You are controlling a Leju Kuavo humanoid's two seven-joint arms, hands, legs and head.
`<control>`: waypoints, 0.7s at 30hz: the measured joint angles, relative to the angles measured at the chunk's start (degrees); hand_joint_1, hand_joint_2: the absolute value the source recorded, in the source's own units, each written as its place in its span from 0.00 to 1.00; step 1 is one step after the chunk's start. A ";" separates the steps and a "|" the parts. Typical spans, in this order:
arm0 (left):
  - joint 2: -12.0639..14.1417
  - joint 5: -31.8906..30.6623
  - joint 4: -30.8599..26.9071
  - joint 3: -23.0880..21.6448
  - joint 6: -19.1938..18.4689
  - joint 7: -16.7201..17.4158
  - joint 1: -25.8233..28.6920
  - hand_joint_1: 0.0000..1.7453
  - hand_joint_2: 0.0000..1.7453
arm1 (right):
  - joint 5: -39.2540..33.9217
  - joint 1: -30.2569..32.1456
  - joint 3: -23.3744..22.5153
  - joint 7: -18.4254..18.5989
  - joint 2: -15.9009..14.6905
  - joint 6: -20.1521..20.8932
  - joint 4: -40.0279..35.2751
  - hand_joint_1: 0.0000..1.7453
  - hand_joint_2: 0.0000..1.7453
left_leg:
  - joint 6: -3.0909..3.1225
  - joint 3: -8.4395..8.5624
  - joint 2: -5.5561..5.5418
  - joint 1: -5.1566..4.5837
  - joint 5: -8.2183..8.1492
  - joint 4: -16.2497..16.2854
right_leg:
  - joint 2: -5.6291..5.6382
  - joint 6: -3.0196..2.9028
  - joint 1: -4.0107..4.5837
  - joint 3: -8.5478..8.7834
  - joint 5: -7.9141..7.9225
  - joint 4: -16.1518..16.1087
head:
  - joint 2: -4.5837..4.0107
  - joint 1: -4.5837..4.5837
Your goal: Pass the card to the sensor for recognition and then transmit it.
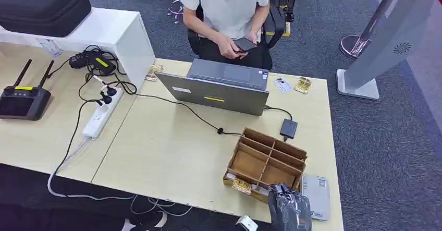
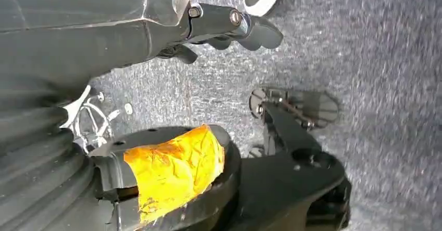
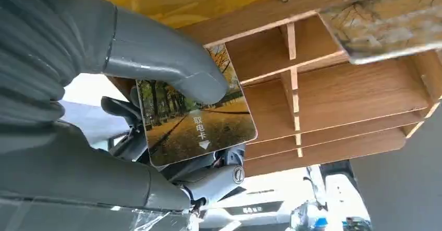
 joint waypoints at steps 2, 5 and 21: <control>0.00 -0.22 0.00 0.00 -0.17 0.19 -0.01 0.00 1.00 | -2.18 -0.60 -0.02 -0.06 0.00 0.11 0.04 1.00 1.00 | 0.00 -0.01 0.01 0.00 0.00 0.00 | 0.00 0.00 0.00 0.01 0.00 0.00 | 0.00 0.00; 0.28 -1.24 0.02 0.00 -1.66 0.54 0.03 0.00 1.00 | -6.13 -1.99 -2.09 -3.14 0.87 3.68 -2.37 1.00 1.00 | 0.02 -0.02 0.01 0.00 0.03 0.00 | 0.00 0.00 0.00 0.01 0.02 0.01 | 0.00 0.02; 1.90 -3.41 0.00 0.00 -3.63 1.38 0.05 0.00 1.00 | -24.59 -16.15 -11.13 -5.57 2.78 34.19 -15.04 1.00 1.00 | -0.02 -0.03 0.05 0.00 0.07 0.00 | 0.07 -0.04 0.00 -0.01 0.08 0.04 | 0.00 0.02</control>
